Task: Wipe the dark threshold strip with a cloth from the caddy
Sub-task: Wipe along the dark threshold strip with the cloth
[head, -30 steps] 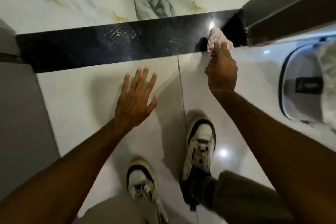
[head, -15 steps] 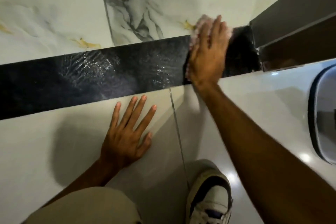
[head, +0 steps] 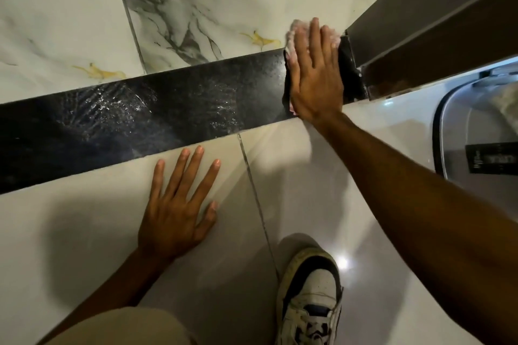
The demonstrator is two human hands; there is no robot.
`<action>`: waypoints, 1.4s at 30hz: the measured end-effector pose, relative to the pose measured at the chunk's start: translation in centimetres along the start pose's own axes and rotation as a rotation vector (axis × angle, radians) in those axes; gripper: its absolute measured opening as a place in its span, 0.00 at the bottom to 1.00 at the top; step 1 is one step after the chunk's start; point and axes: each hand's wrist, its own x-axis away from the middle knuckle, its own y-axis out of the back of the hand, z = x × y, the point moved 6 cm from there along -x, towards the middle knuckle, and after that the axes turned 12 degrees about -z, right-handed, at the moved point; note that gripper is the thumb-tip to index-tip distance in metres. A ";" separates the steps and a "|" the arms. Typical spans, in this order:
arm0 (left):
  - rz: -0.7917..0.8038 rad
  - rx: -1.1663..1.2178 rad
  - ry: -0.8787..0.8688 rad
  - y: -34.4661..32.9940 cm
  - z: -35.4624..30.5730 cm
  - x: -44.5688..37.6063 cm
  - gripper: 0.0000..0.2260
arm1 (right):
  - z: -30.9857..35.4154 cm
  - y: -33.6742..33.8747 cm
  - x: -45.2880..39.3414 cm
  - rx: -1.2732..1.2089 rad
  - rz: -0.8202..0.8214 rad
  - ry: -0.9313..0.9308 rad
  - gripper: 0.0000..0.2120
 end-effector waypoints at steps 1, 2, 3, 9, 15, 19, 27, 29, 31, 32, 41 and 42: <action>0.003 0.004 -0.001 0.0 0.0 0.0 0.33 | 0.4 0.2 1.0 -0.029 0.010 0.040 0.29; 0.006 0.008 0.002 0.2 0.0 0.0 0.32 | 0.6 0.6 2.8 -0.058 0.007 0.082 0.28; 0.011 0.010 0.008 0.3 -0.1 -0.1 0.32 | 0.4 1.2 5.1 -0.091 -0.011 0.103 0.27; 0.035 -0.008 0.015 0.6 -0.3 -0.4 0.33 | -3.6 2.4 10.2 0.004 0.006 -0.152 0.27; 0.003 0.002 0.022 0.0 0.0 -0.1 0.32 | 3.9 -0.5 2.2 0.007 -0.070 -0.165 0.31; 0.017 0.034 0.051 0.7 -0.1 -0.3 0.31 | 9.0 0.7 11.0 -0.150 0.008 0.193 0.28; -0.024 0.046 0.100 0.5 0.2 -0.2 0.32 | 3.9 0.9 9.9 0.029 -0.122 -0.166 0.29; -0.048 0.057 0.156 0.7 0.6 -0.1 0.32 | 6.3 -0.3 5.7 0.003 -0.125 -0.272 0.31; -0.070 0.055 0.232 1.2 1.1 0.2 0.32 | 10.2 -1.2 4.0 -0.064 -0.076 -0.159 0.31; -0.078 0.052 0.281 1.5 1.4 0.4 0.31 | 12.3 -1.3 4.6 -0.110 -0.053 -0.020 0.30; -0.042 -0.066 0.440 3.4 3.2 6.6 0.30 | 6.6 1.0 14.2 -0.027 -0.036 0.092 0.28; -0.050 -0.071 0.447 3.3 3.3 6.6 0.30 | 6.8 0.8 12.8 -0.003 -0.060 0.046 0.29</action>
